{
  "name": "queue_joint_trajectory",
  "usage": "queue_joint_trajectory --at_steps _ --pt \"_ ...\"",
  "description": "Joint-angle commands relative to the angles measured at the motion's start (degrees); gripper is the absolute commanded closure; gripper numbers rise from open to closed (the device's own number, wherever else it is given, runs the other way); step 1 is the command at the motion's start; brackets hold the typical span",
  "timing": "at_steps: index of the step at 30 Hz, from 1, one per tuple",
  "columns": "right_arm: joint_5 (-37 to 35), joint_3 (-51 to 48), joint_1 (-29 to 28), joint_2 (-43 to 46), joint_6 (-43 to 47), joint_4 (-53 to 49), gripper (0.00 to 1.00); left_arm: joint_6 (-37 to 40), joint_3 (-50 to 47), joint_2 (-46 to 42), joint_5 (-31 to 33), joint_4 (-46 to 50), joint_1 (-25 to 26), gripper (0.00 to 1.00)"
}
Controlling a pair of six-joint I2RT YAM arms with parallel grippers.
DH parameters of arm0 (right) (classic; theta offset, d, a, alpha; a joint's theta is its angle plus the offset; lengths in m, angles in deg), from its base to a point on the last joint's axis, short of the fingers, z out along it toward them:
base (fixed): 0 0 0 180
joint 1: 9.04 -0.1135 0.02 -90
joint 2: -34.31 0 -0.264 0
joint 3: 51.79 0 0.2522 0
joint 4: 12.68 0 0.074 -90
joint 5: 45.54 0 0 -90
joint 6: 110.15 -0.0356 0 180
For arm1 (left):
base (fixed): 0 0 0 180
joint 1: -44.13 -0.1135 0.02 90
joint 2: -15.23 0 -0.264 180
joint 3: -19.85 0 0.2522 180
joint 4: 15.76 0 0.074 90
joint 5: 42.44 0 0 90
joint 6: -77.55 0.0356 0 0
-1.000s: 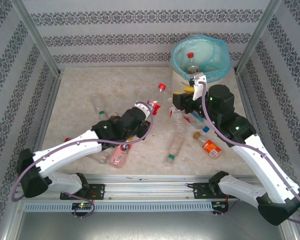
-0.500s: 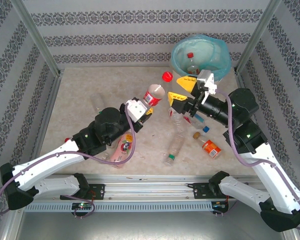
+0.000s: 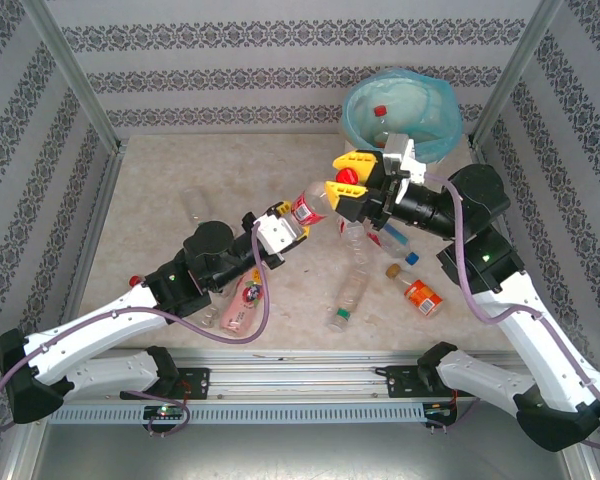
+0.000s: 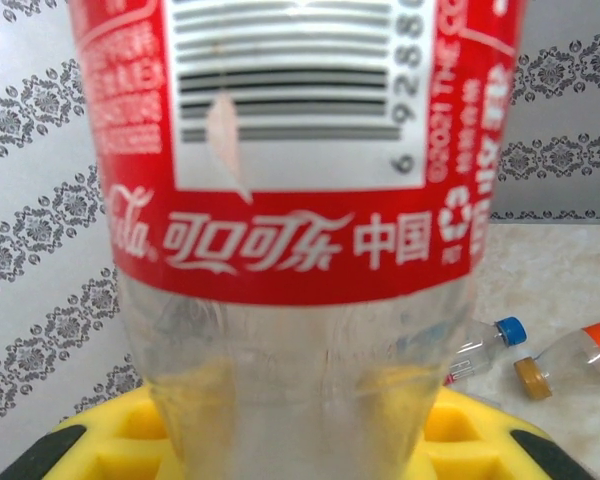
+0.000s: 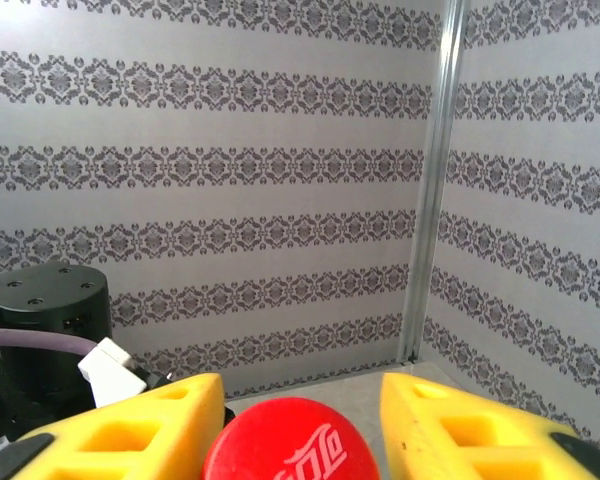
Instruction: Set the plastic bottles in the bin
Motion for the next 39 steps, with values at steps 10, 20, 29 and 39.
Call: queue_joint_trajectory --at_steps 10,20,29,39 --pt "2.6 3.9 -0.7 -0.7 -0.4 1.8 0.96 3.0 -0.6 -1.8 0.9 -8.0 0.2 0.75" --pt "-15.6 10.6 -0.8 -3.0 2.8 -2.8 1.00 4.0 -0.9 -1.8 6.1 -13.1 0.2 0.05" --pt "-48.4 24.8 -0.4 -12.9 13.6 -11.4 1.00 1.6 3.6 4.0 7.2 -14.0 0.2 0.00" --pt "-56.0 45.0 9.6 -31.0 16.5 -23.2 1.00 -10.4 26.0 21.6 9.0 9.0 -1.4 0.00"
